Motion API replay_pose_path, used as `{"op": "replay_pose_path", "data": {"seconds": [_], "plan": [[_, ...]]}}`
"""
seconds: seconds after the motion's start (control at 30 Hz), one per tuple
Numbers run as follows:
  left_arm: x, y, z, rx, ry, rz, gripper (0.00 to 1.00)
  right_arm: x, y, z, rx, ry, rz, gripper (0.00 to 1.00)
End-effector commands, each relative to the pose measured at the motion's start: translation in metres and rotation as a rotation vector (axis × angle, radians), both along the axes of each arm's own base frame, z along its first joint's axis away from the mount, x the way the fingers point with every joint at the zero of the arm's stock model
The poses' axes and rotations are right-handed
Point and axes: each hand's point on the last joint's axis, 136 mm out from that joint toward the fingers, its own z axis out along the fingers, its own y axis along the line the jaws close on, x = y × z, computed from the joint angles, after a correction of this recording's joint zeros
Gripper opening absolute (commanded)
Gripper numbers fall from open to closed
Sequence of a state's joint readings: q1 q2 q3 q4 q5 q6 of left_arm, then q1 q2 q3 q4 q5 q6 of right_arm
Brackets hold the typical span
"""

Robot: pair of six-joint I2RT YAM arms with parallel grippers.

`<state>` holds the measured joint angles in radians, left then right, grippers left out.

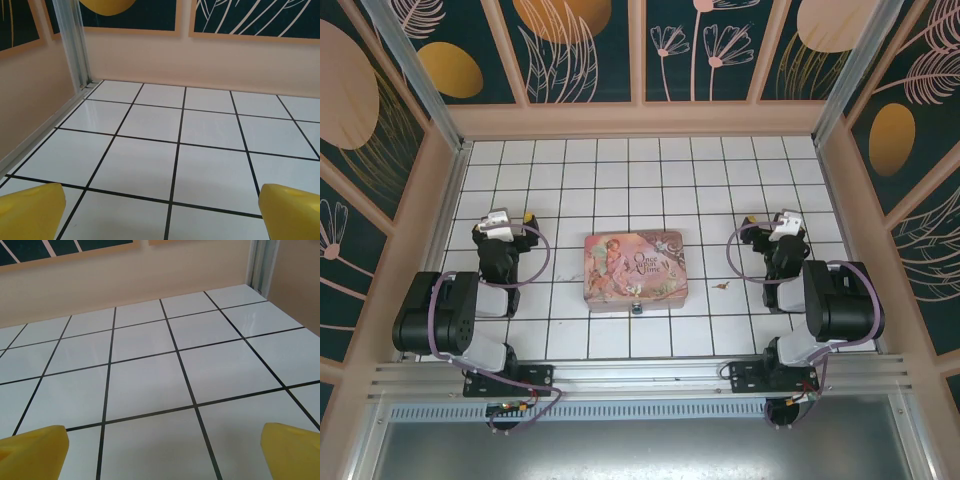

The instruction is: Unlock the padlock with the key

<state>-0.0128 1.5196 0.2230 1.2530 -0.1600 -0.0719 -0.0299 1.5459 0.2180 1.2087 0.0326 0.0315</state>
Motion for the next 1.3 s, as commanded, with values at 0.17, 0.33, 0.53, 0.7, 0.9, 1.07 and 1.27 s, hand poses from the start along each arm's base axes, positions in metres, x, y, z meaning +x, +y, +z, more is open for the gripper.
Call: {"op": "replay_pose_path", "data": {"seconds": [0.17, 0.33, 0.53, 0.7, 0.9, 1.07, 1.27], "plan": [[0.006, -0.001, 0.009, -0.012, -0.028, -0.012, 0.99, 0.005, 0.002, 0.018, -0.010, -0.062, 0.006, 0.99], [0.007, -0.001, 0.007, -0.014, -0.022, -0.012, 0.99, 0.006, 0.002, 0.017, -0.006, -0.061, 0.009, 0.99], [0.008, -0.001, 0.007, -0.013, -0.021, -0.012, 0.99, 0.006, -0.001, 0.017, -0.001, -0.058, 0.005, 0.99], [0.007, -0.002, 0.008, -0.013, -0.025, -0.014, 0.99, 0.006, 0.000, 0.017, 0.016, -0.061, 0.031, 0.99], [0.017, -0.002, 0.021, -0.010, 0.022, -0.018, 0.96, 0.020, -0.019, 0.027, 0.050, 0.055, -0.096, 0.99], [0.022, 0.000, 0.049, -0.057, 0.031, 0.004, 0.99, 0.047, -0.017, 0.050, 0.256, 0.215, -0.137, 0.99], [0.024, -0.005, 0.084, -0.301, 0.090, 0.025, 0.98, 0.043, 0.020, 0.052, 0.484, 0.314, 0.033, 0.99]]}}
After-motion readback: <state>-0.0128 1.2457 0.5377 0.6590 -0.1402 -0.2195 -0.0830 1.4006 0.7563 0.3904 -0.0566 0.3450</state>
